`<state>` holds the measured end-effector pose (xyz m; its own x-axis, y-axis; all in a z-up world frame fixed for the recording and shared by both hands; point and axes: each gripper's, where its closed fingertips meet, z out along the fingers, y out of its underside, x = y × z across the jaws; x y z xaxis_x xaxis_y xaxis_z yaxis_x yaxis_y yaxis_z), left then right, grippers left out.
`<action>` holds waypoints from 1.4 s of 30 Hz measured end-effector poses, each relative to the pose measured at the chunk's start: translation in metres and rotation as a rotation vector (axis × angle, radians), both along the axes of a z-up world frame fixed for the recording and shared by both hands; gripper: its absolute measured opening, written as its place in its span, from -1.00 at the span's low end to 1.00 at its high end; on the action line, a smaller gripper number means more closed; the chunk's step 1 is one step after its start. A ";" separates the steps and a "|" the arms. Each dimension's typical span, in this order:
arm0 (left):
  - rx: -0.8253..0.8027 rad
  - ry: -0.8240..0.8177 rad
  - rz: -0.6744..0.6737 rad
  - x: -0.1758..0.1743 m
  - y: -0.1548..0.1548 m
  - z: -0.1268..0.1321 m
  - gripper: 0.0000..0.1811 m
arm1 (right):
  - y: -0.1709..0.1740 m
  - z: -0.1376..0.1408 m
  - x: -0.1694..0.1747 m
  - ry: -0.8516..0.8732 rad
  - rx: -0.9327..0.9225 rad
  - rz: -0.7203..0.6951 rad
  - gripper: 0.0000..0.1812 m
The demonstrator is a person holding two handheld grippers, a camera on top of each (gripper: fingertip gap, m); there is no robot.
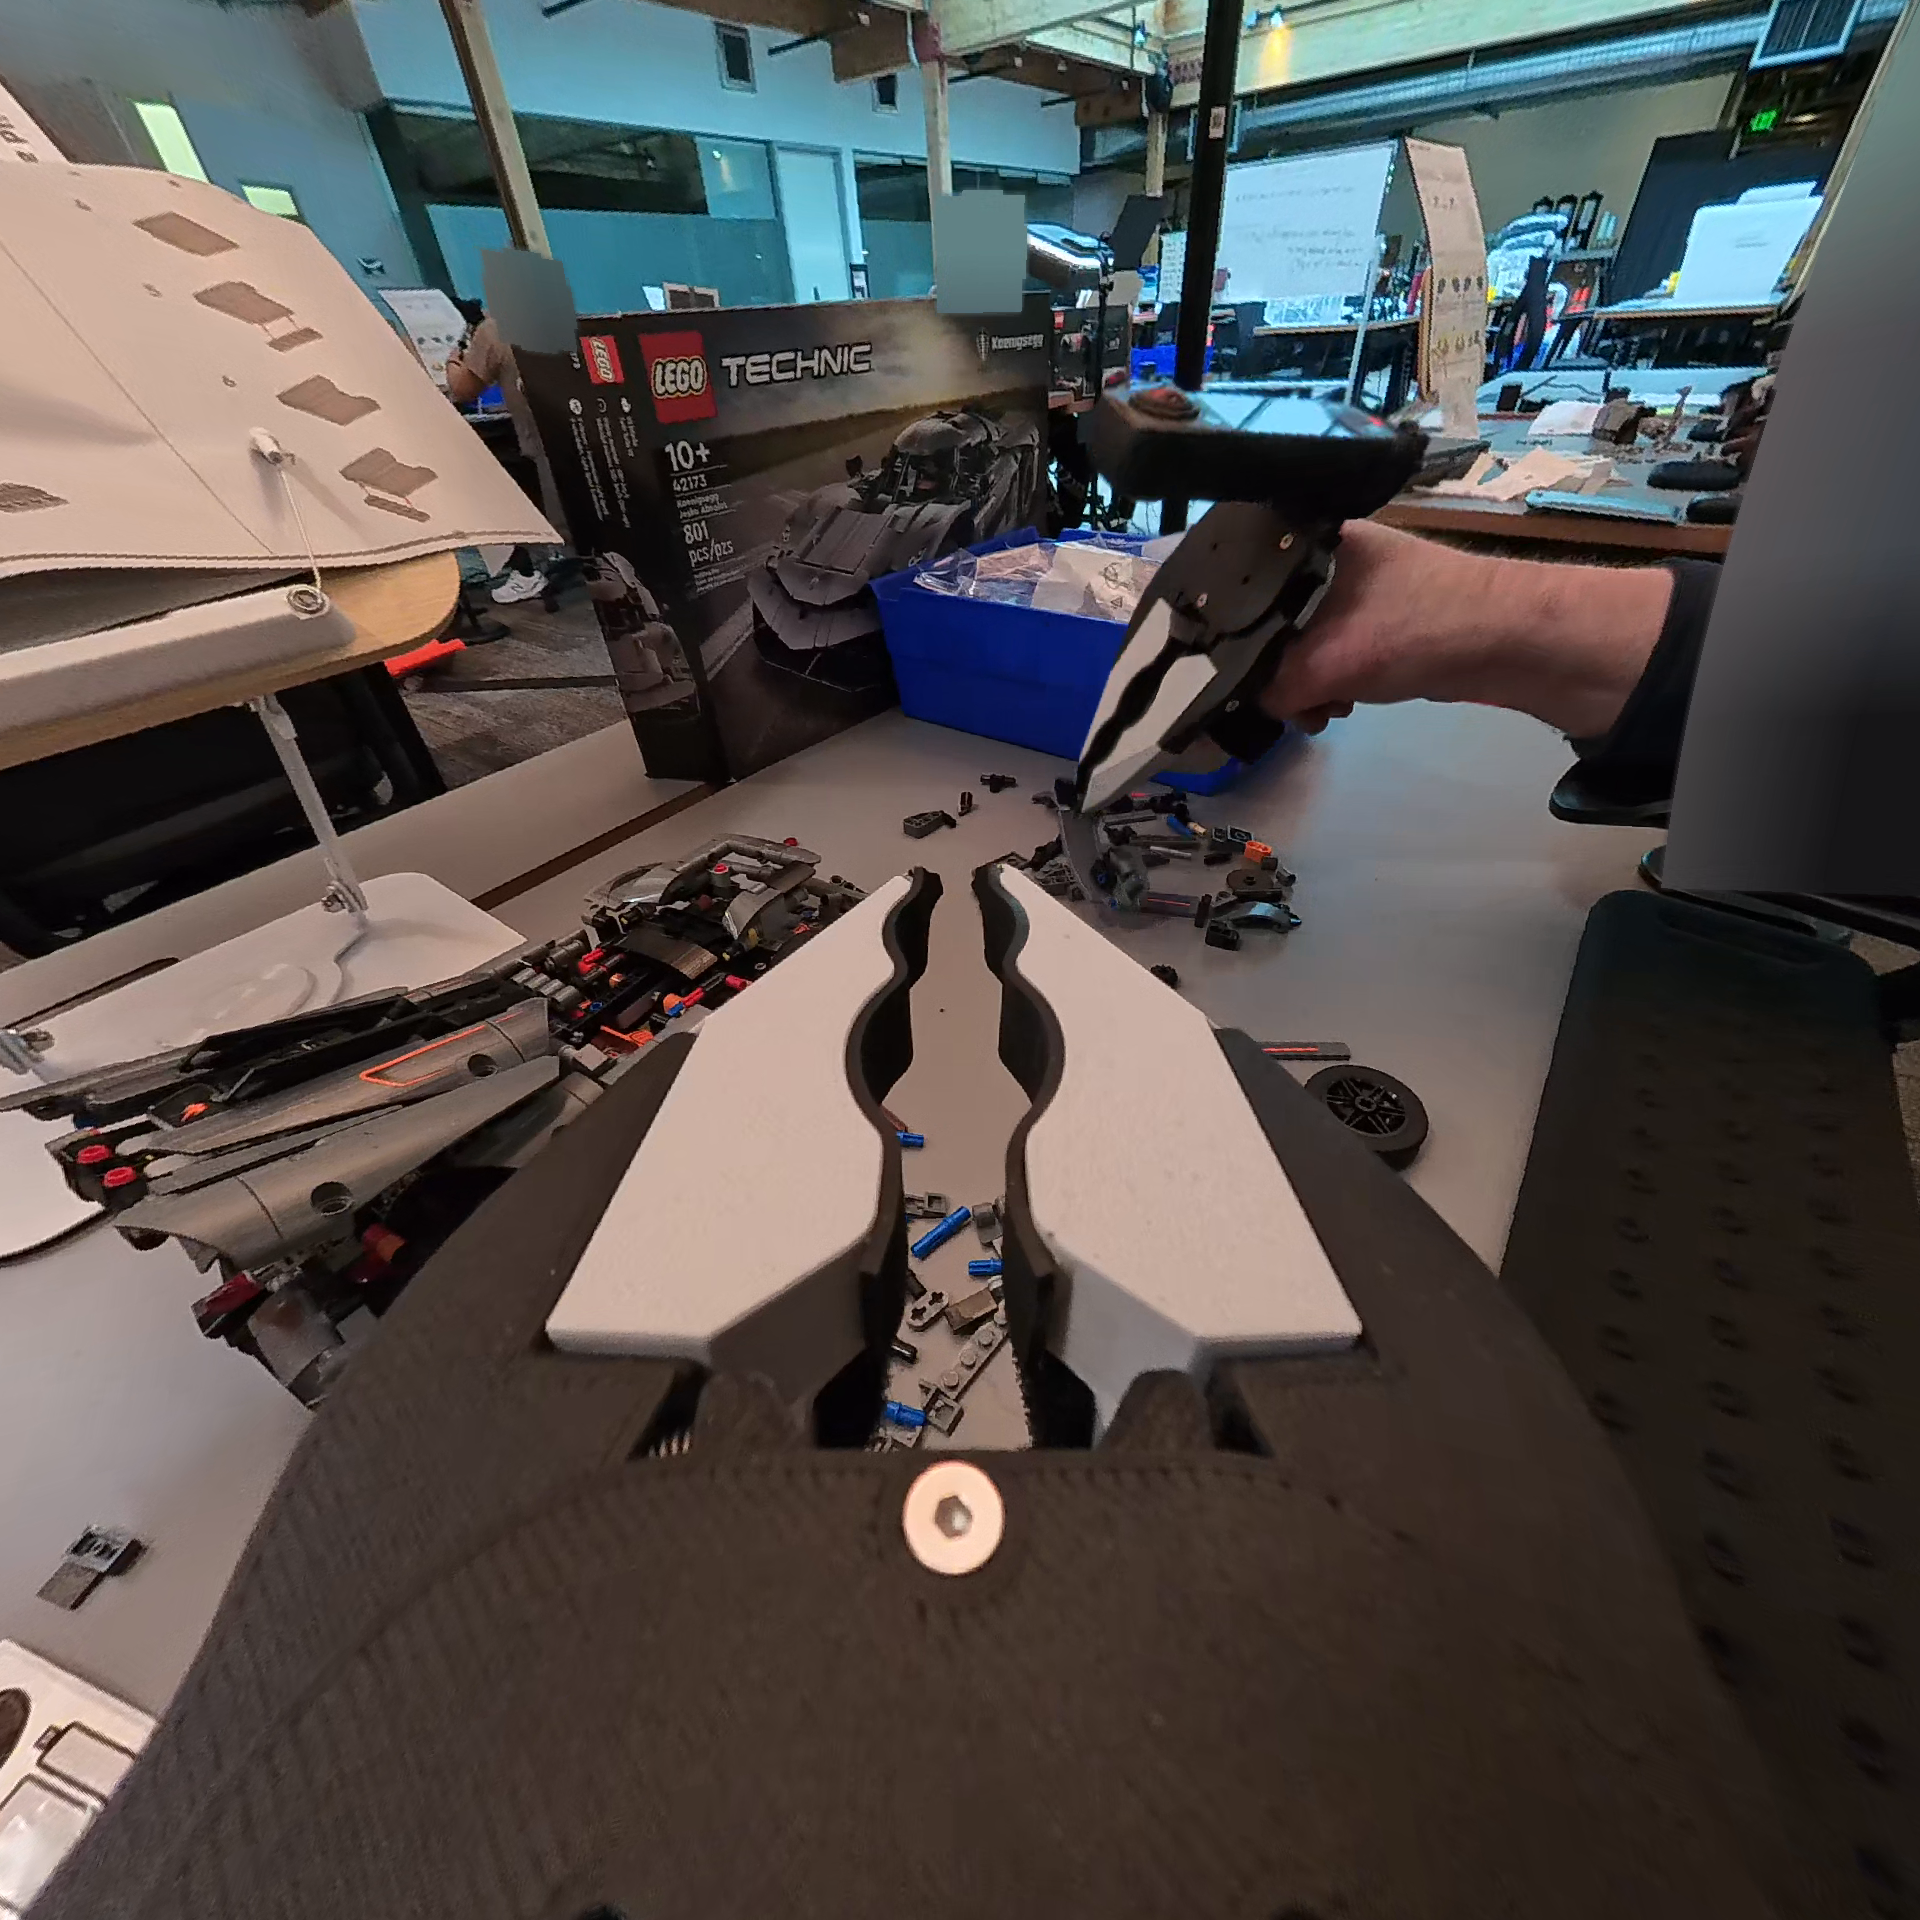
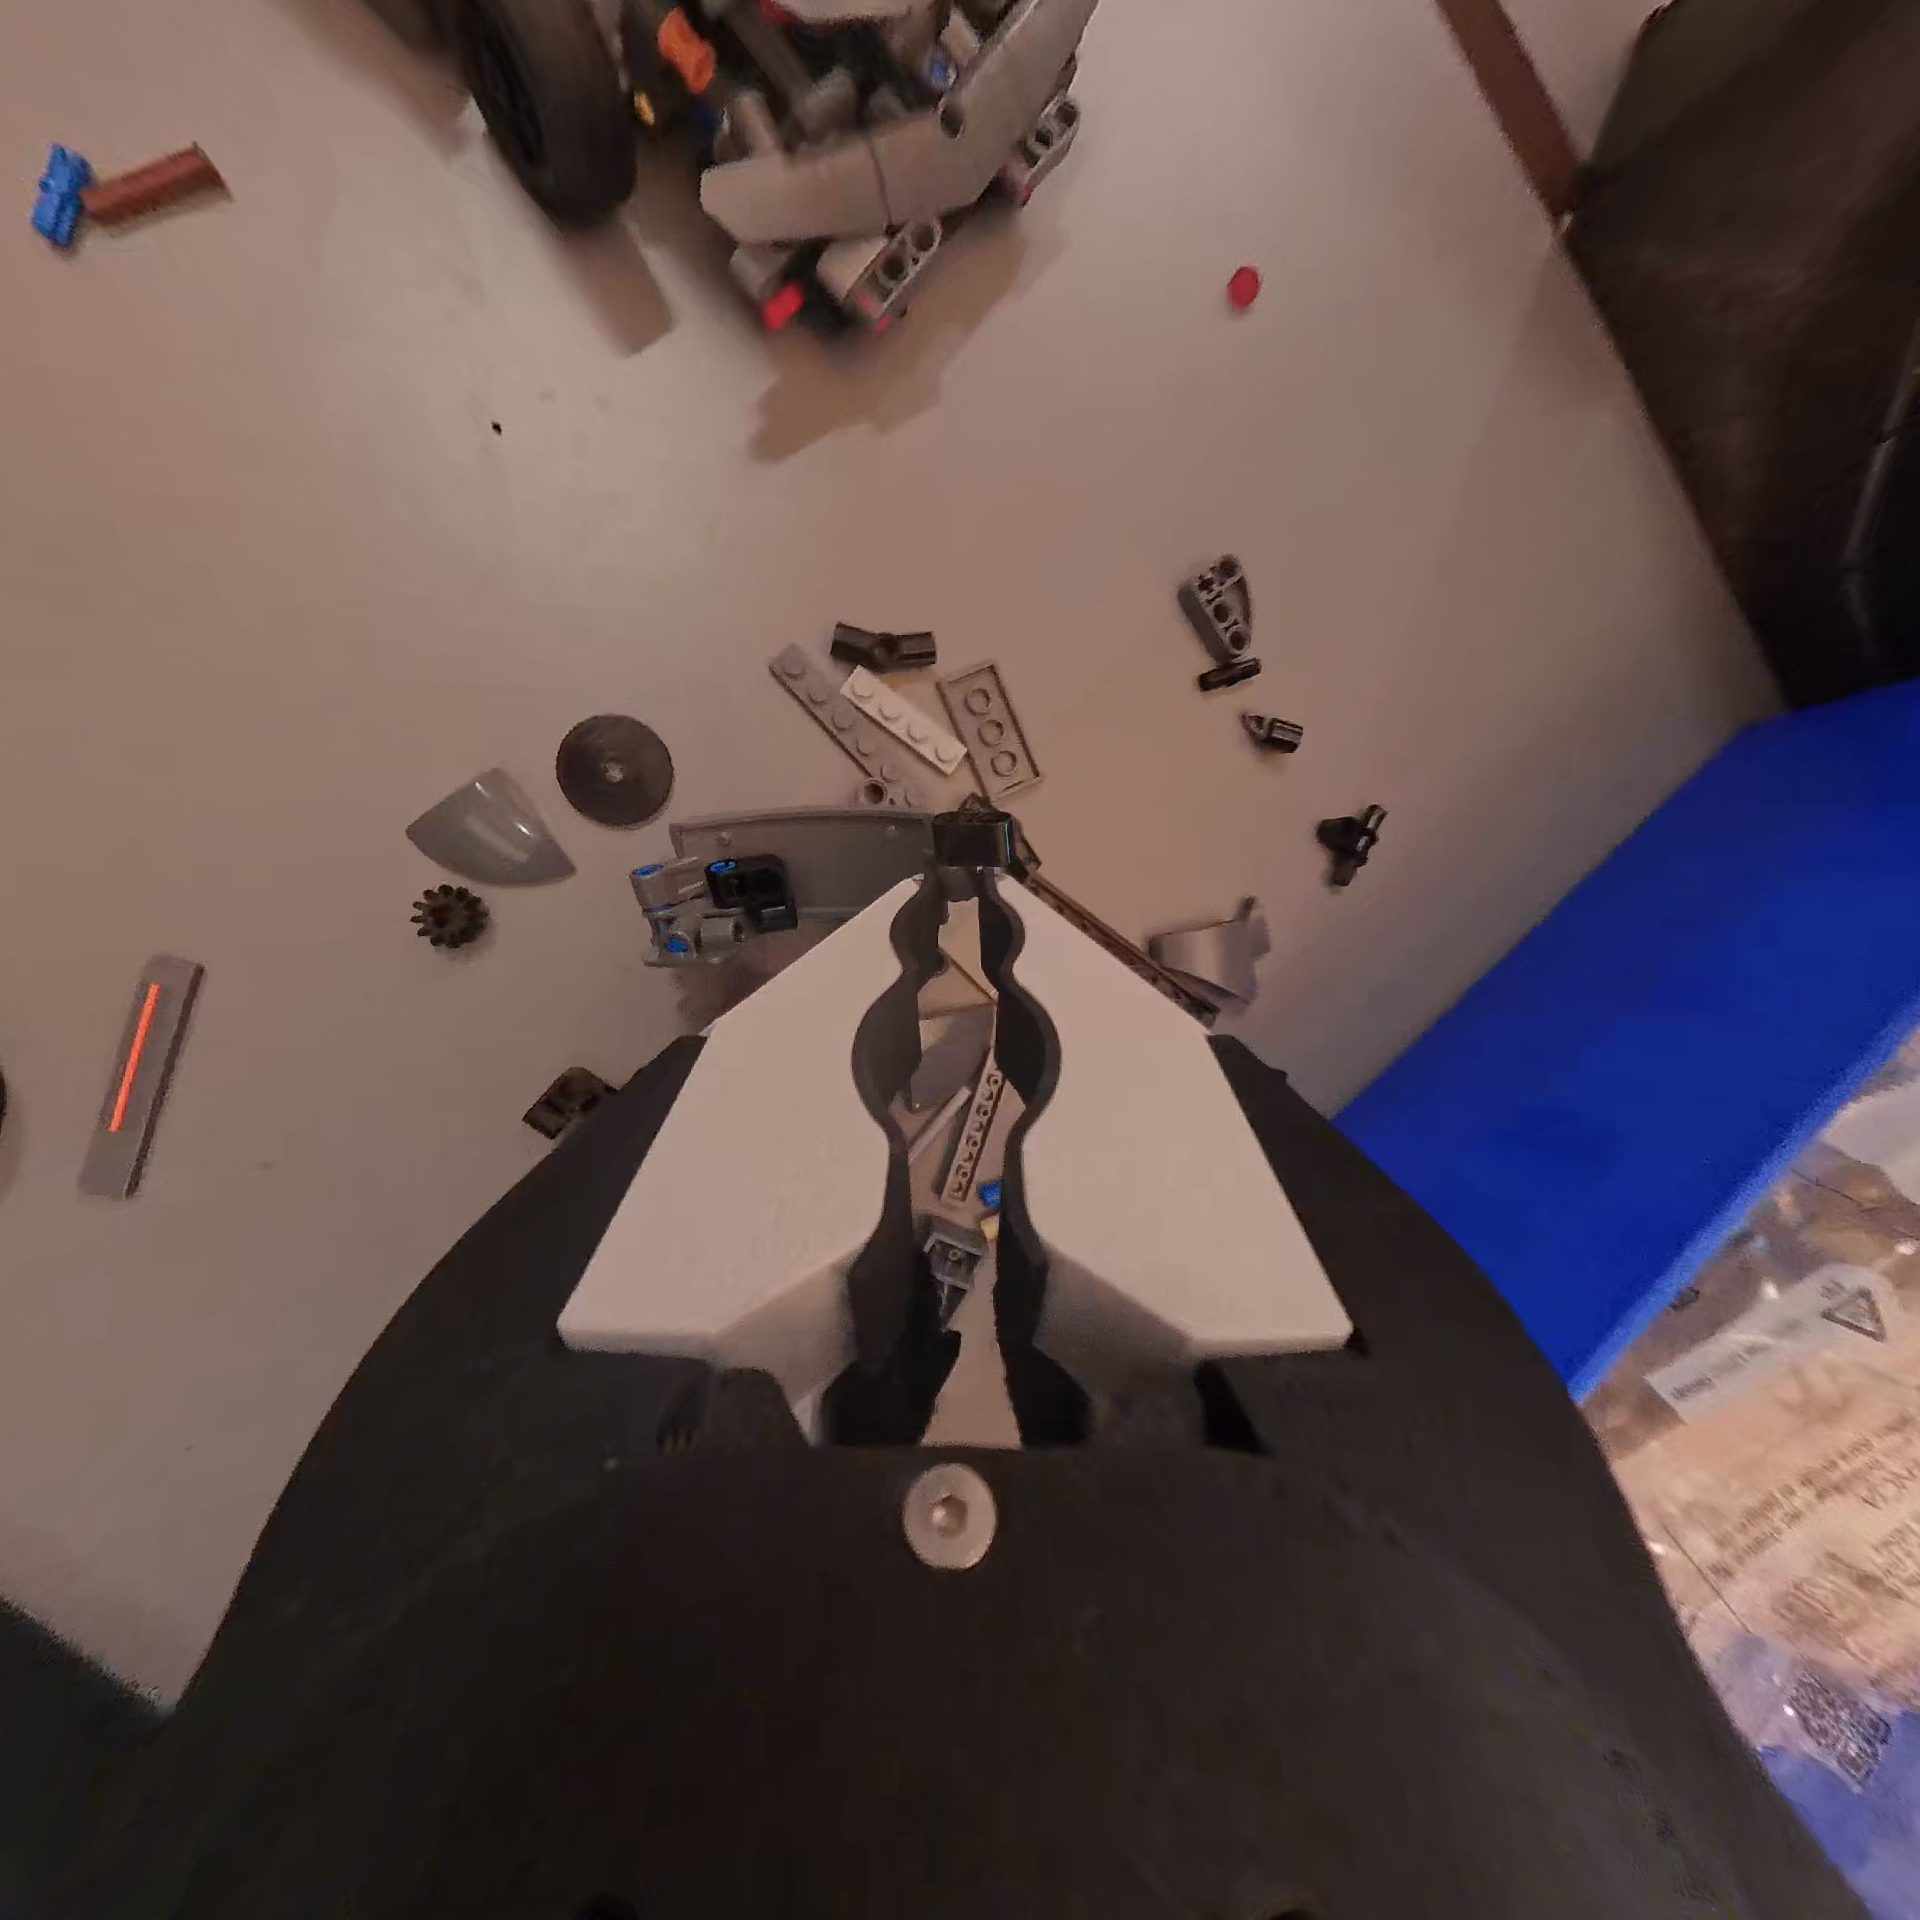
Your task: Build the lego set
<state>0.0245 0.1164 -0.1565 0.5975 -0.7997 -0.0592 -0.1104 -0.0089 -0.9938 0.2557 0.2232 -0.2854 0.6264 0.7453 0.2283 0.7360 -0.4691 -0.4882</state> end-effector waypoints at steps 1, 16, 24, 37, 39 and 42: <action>0.001 0.001 0.001 0.000 0.000 0.000 -0.92 | -0.002 -0.004 -0.002 -0.004 -0.017 0.007 -0.95; 0.013 -0.055 0.120 -0.022 0.012 0.008 -0.92 | 0.002 0.001 -0.017 0.040 0.029 0.011 -0.76; 0.117 -0.403 0.311 -0.094 0.016 0.053 -0.85 | 0.014 0.025 -0.012 0.102 0.138 -0.030 -0.74; 0.195 -0.565 0.352 -0.121 0.006 0.073 -0.68 | 0.035 0.084 0.019 0.244 0.359 -0.191 -0.53; 0.181 -0.568 0.345 -0.120 0.007 0.072 -0.67 | 0.039 0.095 0.028 0.288 0.397 -0.233 -0.45; 0.162 -0.569 0.328 -0.118 0.009 0.070 -0.68 | 0.043 0.110 0.041 0.373 0.430 -0.301 -0.32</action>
<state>-0.0932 0.1253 -0.0867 0.7811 -0.5796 0.2324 0.4137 0.2015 -0.8878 0.2967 0.2658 -0.1758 0.8889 0.4149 0.1941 0.3471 -0.3339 -0.8764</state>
